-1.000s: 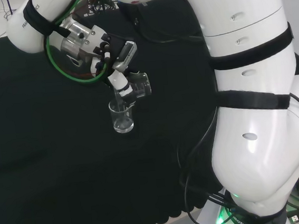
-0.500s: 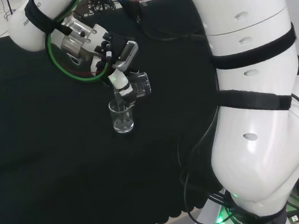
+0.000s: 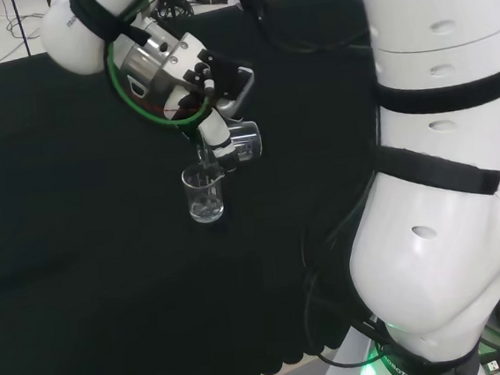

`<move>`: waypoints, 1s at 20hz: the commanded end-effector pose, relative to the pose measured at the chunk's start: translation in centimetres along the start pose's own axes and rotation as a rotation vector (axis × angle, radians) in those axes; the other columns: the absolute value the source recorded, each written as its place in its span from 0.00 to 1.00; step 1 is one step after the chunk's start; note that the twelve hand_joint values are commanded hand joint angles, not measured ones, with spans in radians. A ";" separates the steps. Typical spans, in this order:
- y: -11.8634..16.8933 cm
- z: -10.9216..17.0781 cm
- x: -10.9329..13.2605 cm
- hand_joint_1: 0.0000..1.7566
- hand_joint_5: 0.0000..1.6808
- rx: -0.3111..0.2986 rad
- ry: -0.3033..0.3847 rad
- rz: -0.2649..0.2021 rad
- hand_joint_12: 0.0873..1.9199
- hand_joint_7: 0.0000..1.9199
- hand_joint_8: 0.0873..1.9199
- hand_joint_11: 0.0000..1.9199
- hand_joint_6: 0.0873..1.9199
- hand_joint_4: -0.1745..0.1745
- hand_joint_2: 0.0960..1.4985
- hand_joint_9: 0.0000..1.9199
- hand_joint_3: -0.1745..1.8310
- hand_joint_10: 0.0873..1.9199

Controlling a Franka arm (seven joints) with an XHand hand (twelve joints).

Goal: Pour the water from the handheld beaker into the one on the table.

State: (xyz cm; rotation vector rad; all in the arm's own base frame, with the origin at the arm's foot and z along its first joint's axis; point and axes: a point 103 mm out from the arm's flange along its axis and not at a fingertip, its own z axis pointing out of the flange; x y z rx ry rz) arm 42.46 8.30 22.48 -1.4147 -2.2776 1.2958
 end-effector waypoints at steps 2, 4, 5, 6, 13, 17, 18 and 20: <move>-1.1 1.4 -1.7 0.76 0.87 -0.247 0.122 -0.071 0.32 0.79 0.10 0.78 0.12 0.00 0.34 0.92 0.44 0.06; -1.3 1.8 -2.2 0.76 0.87 -0.293 0.160 -0.080 0.32 0.79 0.10 0.78 0.12 0.00 0.34 0.92 0.44 0.06; -1.3 2.0 -2.4 0.76 0.87 -0.319 0.183 -0.085 0.32 0.79 0.10 0.78 0.12 0.00 0.34 0.92 0.44 0.06; -1.4 2.2 -2.8 0.76 0.87 -0.349 0.204 -0.086 0.32 0.79 0.10 0.78 0.12 0.00 0.34 0.92 0.44 0.06; -0.6 2.6 -4.5 0.76 0.86 -0.533 0.307 -0.089 0.32 0.79 0.10 0.78 0.13 0.00 0.34 0.92 0.43 0.06; 0.4 2.7 -5.9 0.76 0.86 -0.572 0.353 -0.106 0.32 0.79 0.10 0.78 0.13 0.00 0.34 0.92 0.43 0.06; 0.6 2.8 -6.2 0.76 0.86 -0.582 0.365 -0.116 0.32 0.79 0.10 0.78 0.13 0.00 0.34 0.92 0.43 0.06; 1.1 2.9 -6.8 0.76 0.86 -0.611 0.378 -0.126 0.32 0.79 0.10 0.78 0.13 0.00 0.34 0.92 0.43 0.06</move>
